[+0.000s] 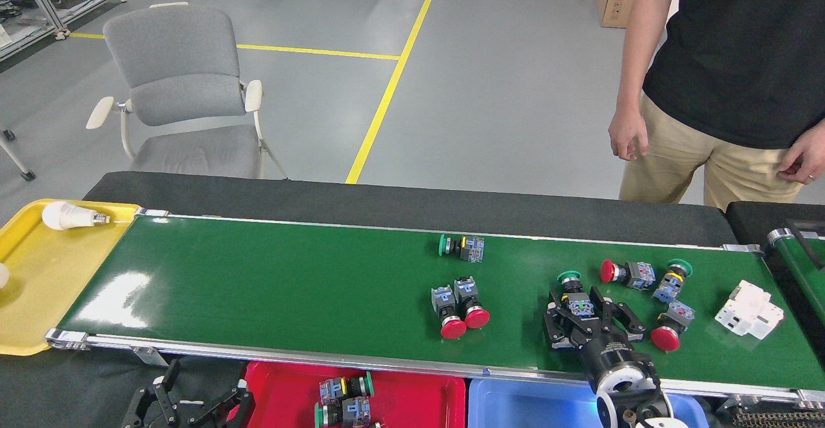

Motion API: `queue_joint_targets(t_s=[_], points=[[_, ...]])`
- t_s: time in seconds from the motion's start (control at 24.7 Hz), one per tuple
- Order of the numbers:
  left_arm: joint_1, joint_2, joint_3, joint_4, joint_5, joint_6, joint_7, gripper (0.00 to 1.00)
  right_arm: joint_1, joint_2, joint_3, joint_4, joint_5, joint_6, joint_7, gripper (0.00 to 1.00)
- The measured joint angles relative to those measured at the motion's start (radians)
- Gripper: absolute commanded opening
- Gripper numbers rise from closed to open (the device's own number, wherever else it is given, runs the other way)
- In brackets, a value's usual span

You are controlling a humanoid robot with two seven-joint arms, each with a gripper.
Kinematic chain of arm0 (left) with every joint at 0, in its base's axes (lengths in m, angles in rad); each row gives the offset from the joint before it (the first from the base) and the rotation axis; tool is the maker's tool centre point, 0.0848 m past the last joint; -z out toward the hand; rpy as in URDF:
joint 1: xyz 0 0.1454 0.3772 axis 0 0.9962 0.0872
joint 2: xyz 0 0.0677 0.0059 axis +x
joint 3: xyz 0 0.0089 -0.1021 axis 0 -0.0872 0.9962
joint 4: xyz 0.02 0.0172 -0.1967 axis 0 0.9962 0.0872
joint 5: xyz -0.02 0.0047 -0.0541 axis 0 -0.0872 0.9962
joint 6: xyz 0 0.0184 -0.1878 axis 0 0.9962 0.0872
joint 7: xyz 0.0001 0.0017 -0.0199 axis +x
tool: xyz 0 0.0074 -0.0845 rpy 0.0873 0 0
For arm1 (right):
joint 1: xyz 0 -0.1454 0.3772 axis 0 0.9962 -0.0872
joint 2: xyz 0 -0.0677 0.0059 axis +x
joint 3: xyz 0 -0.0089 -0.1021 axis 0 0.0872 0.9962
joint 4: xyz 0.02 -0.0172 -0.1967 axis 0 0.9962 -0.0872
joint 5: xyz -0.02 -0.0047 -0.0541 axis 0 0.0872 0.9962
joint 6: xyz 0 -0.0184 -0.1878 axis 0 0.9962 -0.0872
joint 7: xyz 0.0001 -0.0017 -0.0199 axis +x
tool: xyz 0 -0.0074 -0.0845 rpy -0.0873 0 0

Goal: Pick switch part from conveyor to tray

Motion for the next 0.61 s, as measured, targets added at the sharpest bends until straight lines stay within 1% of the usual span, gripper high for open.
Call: queue_joint_targets(t_s=[0.12, 0.2, 0.28, 0.32, 0.36, 0.4, 0.45, 0.49, 0.53, 0.61], points=[[-0.011, 0.000, 0.000, -0.006, 0.000, -0.032, -0.001, 1.00, -0.002, -0.008, 0.029, -0.003, 0.000, -0.008, 0.006, 0.19], [-0.019, 0.000, 0.000, -0.009, 0.000, -0.060, -0.003, 1.00, -0.002, -0.011, 0.061, -0.021, 0.000, -0.051, -0.012, 0.19], [-0.026, -0.001, 0.000, -0.014, 0.000, -0.074, -0.005, 1.00, 0.008, -0.017, 0.115, -0.081, 0.000, -0.158, -0.048, 0.19], [-0.027, -0.001, 0.000, -0.016, 0.000, -0.077, -0.005, 1.00, 0.020, -0.024, 0.141, -0.111, -0.001, -0.223, -0.055, 0.21], [-0.027, -0.001, 0.000, -0.018, 0.000, -0.080, -0.005, 1.00, 0.038, -0.029, 0.161, -0.141, -0.001, -0.306, -0.062, 0.26], [-0.028, -0.001, 0.000, -0.019, 0.000, -0.081, -0.006, 1.00, 0.058, -0.031, 0.173, -0.163, -0.001, -0.390, -0.065, 0.34], [-0.030, -0.001, 0.000, -0.020, 0.000, -0.082, -0.006, 1.00, 0.072, -0.031, 0.179, -0.177, -0.001, -0.470, -0.065, 0.48], [-0.033, -0.001, -0.003, -0.020, 0.000, -0.082, -0.006, 1.00, 0.077, -0.031, 0.184, -0.182, 0.000, -0.543, -0.066, 0.73], [-0.037, -0.001, -0.013, -0.020, 0.000, -0.083, -0.007, 1.00, 0.077, -0.030, 0.194, -0.185, 0.000, -0.602, -0.067, 1.00], [-0.043, -0.001, -0.048, -0.020, 0.000, -0.084, -0.007, 1.00, 0.077, -0.026, 0.230, -0.187, 0.000, -0.664, -0.069, 1.00]])
